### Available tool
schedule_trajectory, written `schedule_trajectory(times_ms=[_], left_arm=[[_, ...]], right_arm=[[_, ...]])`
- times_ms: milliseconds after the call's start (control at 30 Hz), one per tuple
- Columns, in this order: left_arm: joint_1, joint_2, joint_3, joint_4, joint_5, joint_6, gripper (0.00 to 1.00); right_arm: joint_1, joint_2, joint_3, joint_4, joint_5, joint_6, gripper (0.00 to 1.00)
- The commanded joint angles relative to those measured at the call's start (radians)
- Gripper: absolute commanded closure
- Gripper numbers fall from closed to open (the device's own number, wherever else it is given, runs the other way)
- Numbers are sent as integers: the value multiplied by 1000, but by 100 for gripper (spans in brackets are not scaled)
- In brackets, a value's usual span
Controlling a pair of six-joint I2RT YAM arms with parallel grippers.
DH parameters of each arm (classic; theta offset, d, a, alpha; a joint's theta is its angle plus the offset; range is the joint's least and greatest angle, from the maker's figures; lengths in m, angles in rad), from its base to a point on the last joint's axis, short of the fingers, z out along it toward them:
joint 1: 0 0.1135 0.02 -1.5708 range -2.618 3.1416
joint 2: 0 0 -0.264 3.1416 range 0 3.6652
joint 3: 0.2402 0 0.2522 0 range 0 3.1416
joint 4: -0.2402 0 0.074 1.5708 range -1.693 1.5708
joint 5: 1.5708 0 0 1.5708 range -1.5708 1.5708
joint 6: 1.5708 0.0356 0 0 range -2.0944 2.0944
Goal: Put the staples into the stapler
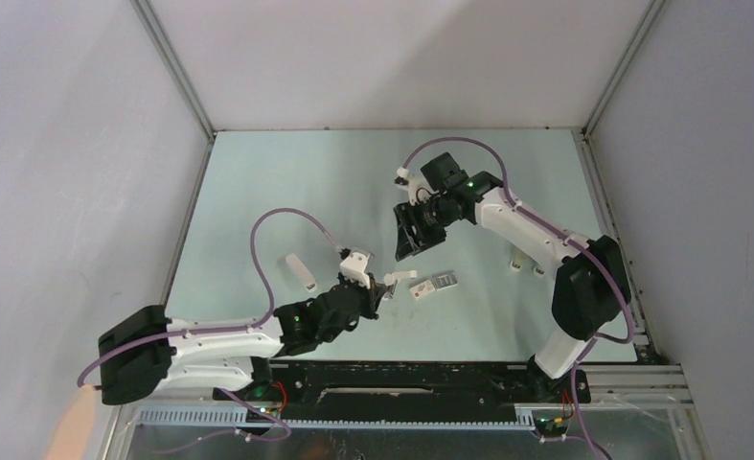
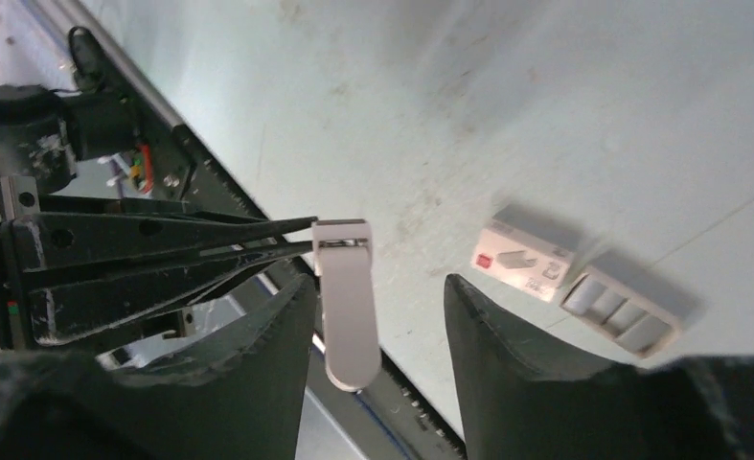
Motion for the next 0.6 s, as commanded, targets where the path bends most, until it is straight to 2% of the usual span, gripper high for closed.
schedule_trajectory(times_ms=[0,133,333,567], left_arm=[[60,-6,-21,62,75,-102,100],[133,-1,-49,96,147,-213,100],[243,39,-60,123,275,-346,100],[320,113,-82,257,445,-467,100]], right_arm=[[10,-94,-11,123,127,66,42],[34,-187,-83,208,266,140,34],[138,-369,-326,477,448,285,31],[298,-394,-514,718,698,386,31]])
